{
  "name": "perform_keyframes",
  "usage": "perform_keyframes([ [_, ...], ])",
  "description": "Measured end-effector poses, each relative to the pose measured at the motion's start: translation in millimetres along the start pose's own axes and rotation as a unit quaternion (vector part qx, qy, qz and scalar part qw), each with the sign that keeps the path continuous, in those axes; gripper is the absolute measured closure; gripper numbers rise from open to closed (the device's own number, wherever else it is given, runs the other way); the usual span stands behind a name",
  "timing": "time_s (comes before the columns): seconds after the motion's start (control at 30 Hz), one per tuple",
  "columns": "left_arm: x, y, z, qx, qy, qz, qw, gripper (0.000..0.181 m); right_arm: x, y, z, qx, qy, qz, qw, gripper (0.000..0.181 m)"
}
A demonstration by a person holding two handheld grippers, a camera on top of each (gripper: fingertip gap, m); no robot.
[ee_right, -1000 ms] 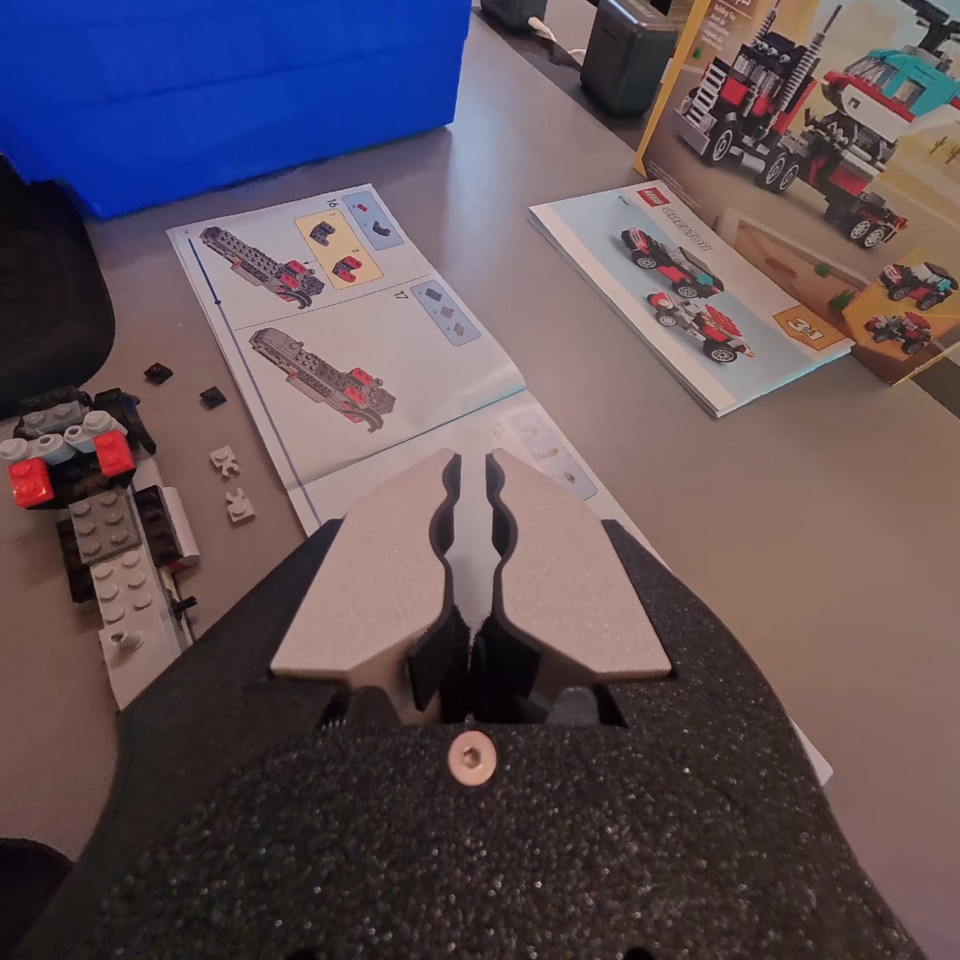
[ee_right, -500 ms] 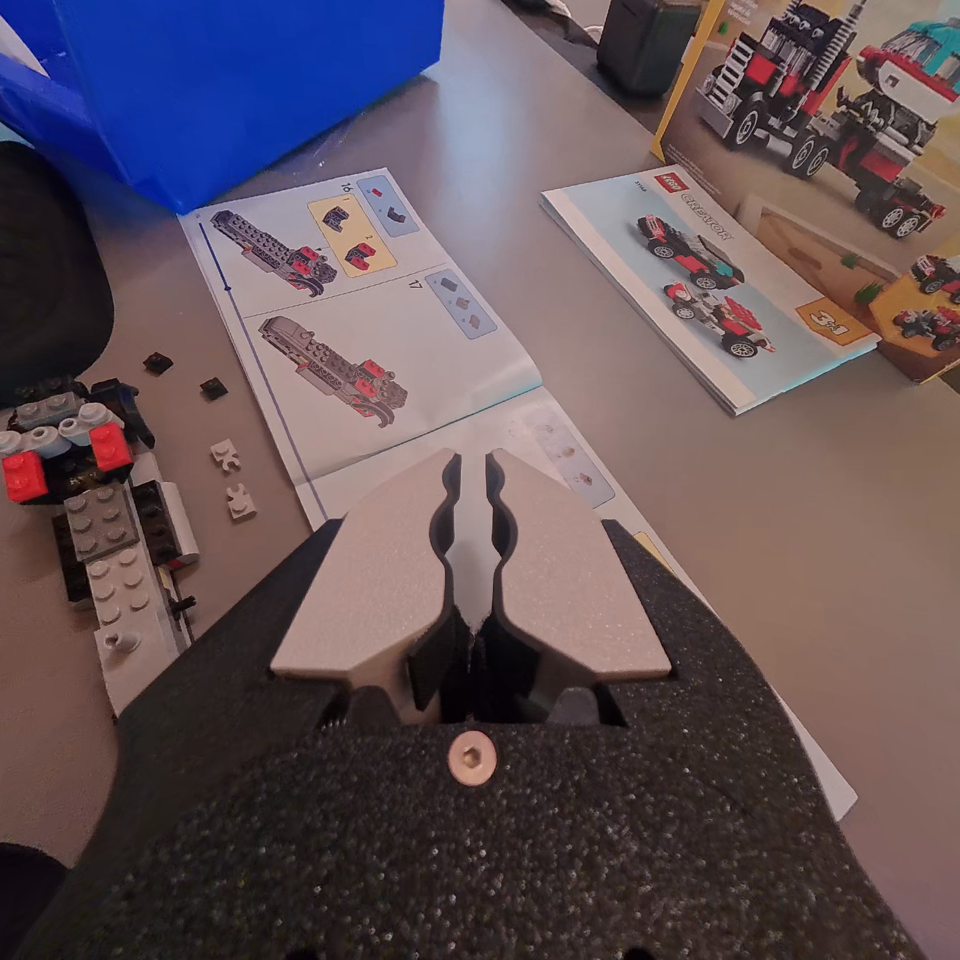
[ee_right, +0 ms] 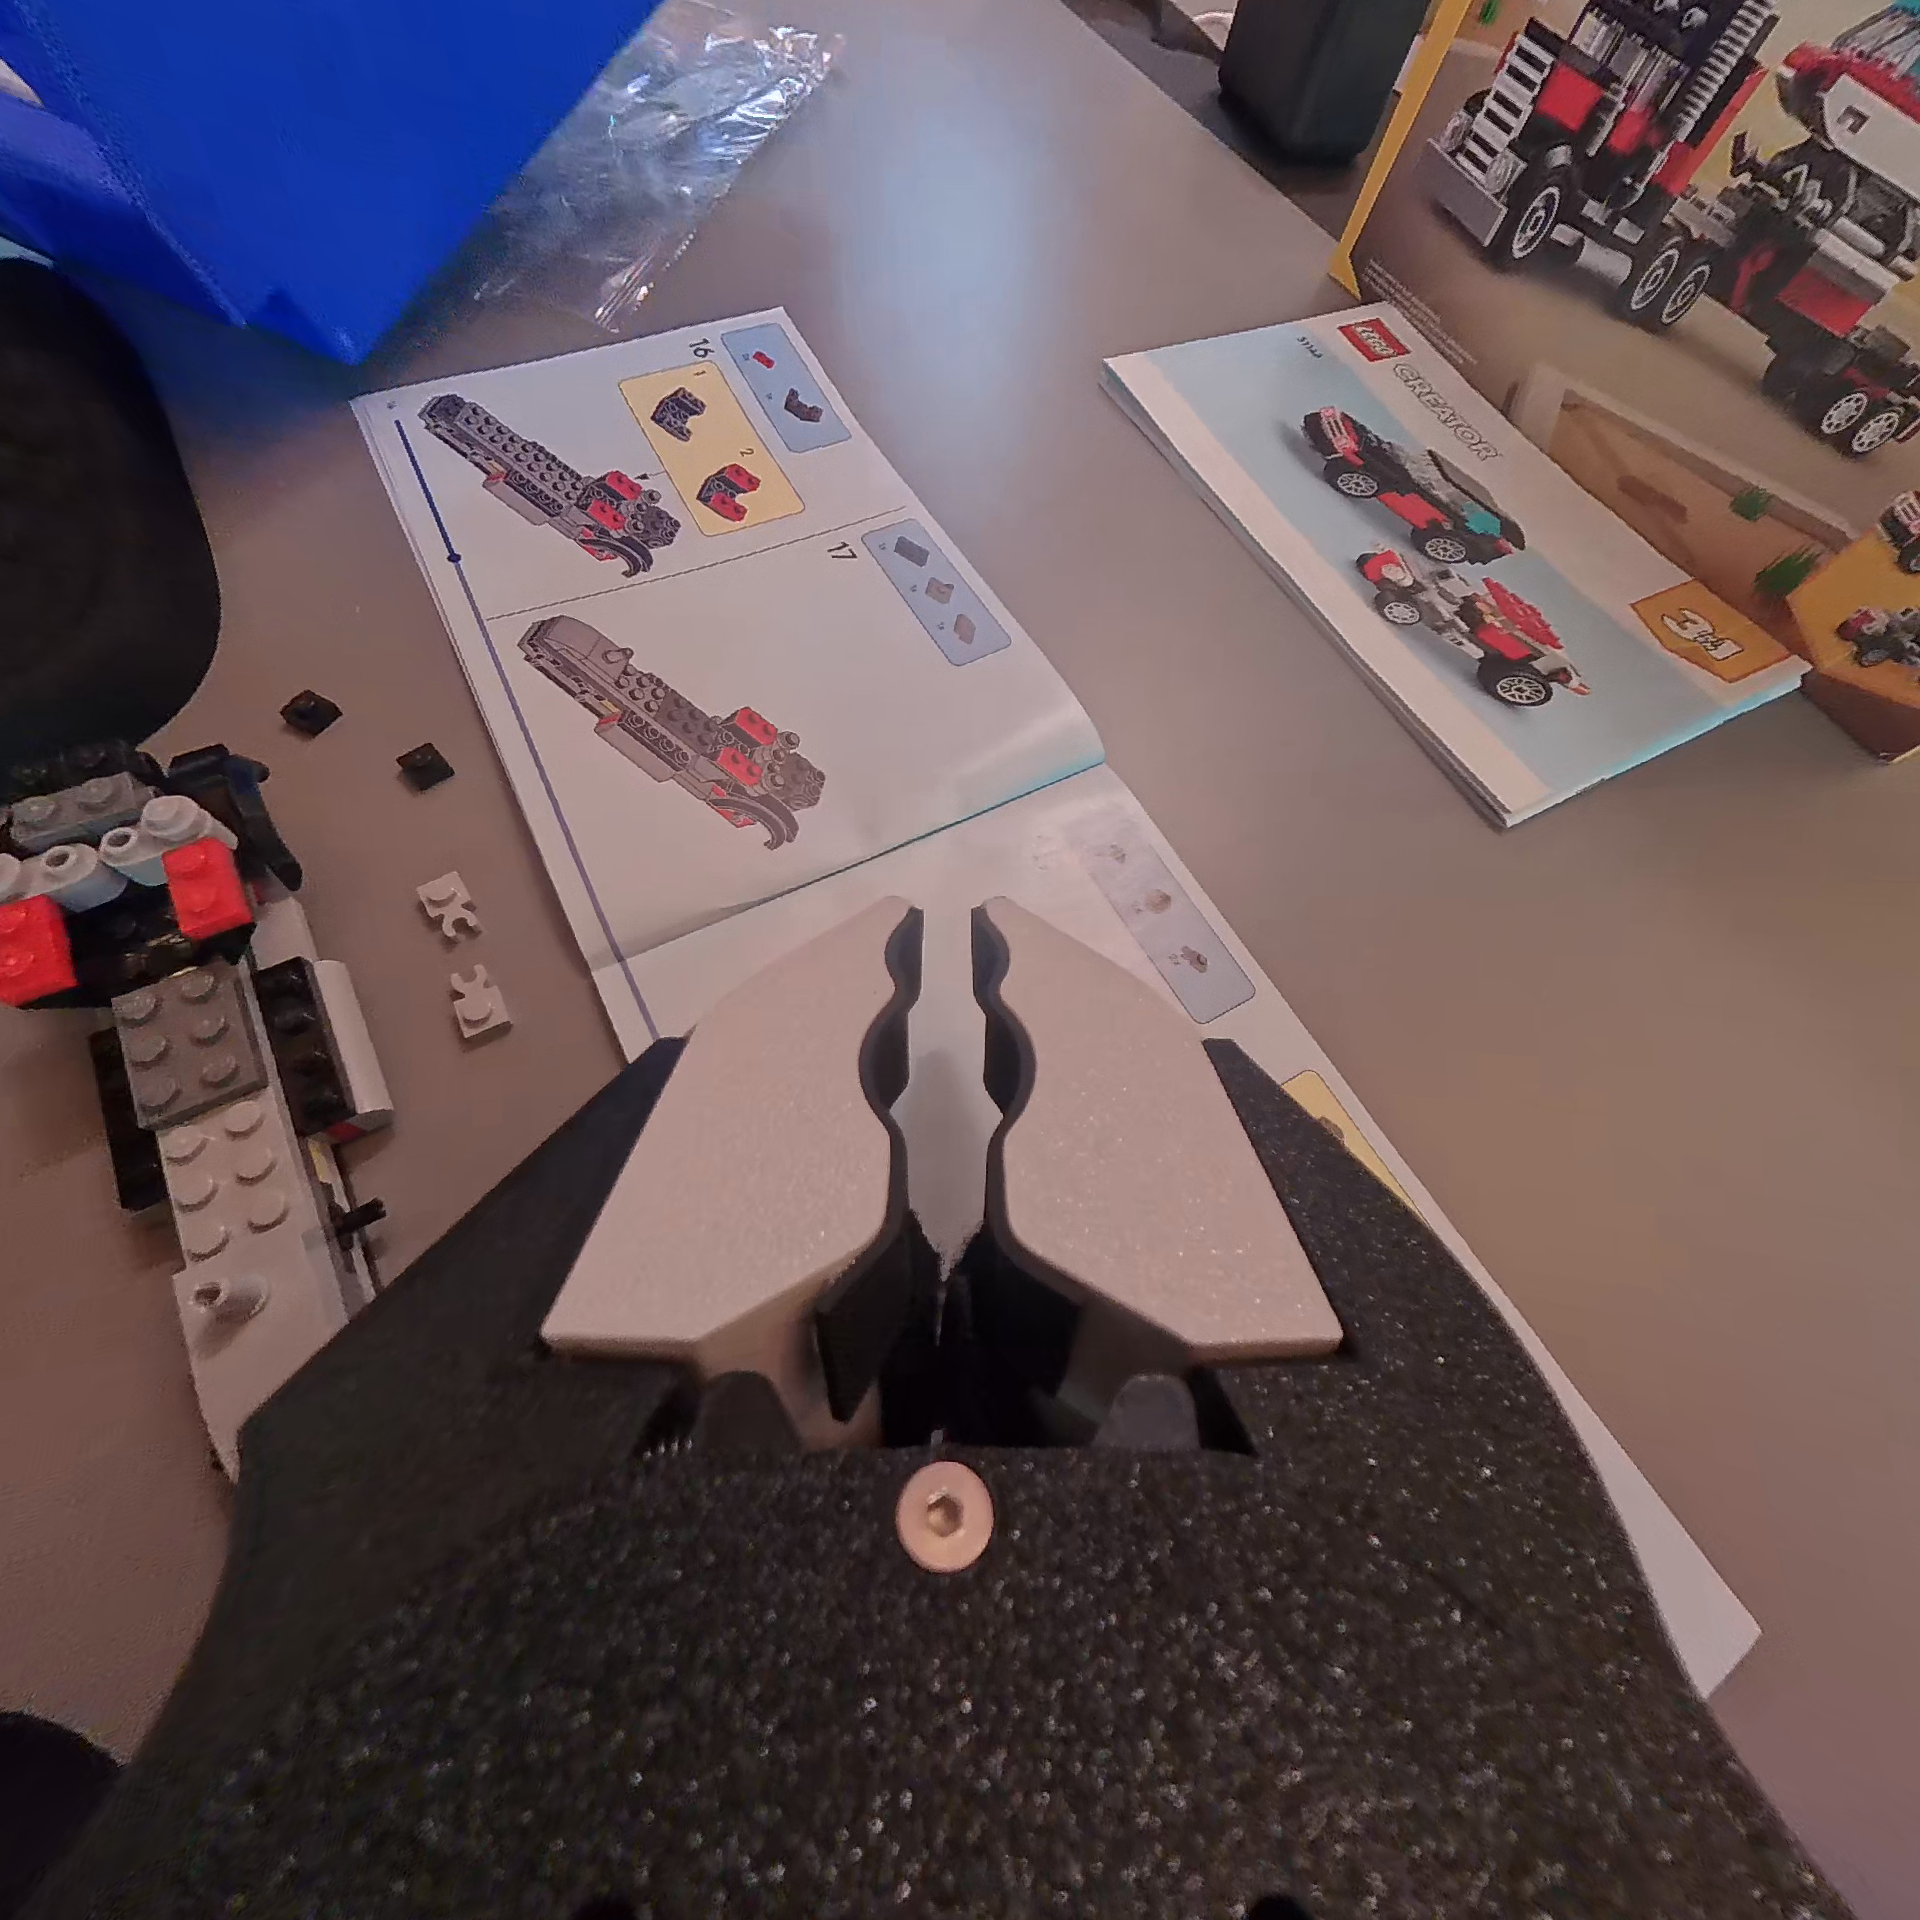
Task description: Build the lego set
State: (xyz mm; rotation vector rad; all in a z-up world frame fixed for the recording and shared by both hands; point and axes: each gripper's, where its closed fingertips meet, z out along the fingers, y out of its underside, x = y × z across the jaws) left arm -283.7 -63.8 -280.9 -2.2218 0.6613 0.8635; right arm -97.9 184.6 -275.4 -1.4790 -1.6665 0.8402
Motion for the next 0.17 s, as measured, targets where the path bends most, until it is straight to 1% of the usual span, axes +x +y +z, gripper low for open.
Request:
perform_keyframes([
  [0.17,-1.3,-0.7,-2.2,0.007,-0.044,0.008,0.999,0.152,0.2,0.8,0.8,-0.002,0.002,-0.001,1.000,0.172],
])
